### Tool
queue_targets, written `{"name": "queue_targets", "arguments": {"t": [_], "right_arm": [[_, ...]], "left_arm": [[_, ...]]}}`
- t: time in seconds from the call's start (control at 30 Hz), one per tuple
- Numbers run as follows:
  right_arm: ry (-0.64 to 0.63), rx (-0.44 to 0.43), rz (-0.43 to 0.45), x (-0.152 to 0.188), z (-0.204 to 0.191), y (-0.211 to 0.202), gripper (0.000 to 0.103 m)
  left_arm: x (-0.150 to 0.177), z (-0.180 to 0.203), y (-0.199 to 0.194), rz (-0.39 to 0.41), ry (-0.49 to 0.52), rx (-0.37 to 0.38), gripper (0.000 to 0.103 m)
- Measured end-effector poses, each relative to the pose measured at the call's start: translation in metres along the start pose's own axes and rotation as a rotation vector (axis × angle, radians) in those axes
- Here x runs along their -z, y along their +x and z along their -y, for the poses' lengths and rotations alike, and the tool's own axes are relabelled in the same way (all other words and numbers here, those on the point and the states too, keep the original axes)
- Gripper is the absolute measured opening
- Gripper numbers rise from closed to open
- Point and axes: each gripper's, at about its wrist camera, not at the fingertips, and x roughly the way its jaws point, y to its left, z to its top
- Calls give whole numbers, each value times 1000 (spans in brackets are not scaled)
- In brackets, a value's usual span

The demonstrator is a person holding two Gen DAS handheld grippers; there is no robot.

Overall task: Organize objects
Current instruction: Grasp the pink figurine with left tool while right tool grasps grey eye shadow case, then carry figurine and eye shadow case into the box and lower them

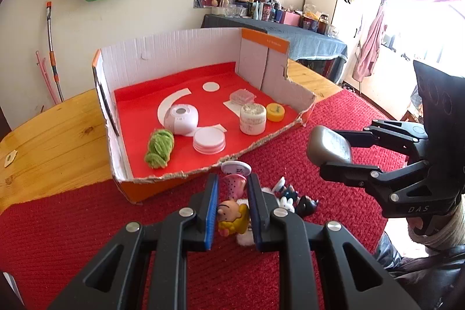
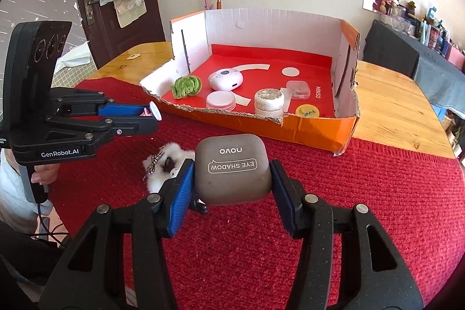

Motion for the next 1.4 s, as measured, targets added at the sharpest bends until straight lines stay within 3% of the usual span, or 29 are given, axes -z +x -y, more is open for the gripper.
{"name": "queue_targets", "arguments": {"t": [0.3,0.57,0.7,1.03,1.4], "right_arm": [[-64,68,45,-65,9,4,50],[-95,154,-56,-129,32,54,50],[-95,170,-137,-143,43,83,50],[-95,221,-244,-156,60,129,50],[-93,245,-362,-157,67,171,50]], "left_arm": [[-73,-17,16,10,-43,-119,20],[-125,-37,71,-100,-57,-213,20],[-134,-44,95,-151,-50,-258,20],[-142,-63,137,-250,-48,-343,20],[-137,-77,163,-328,-62,-376,20]]}}
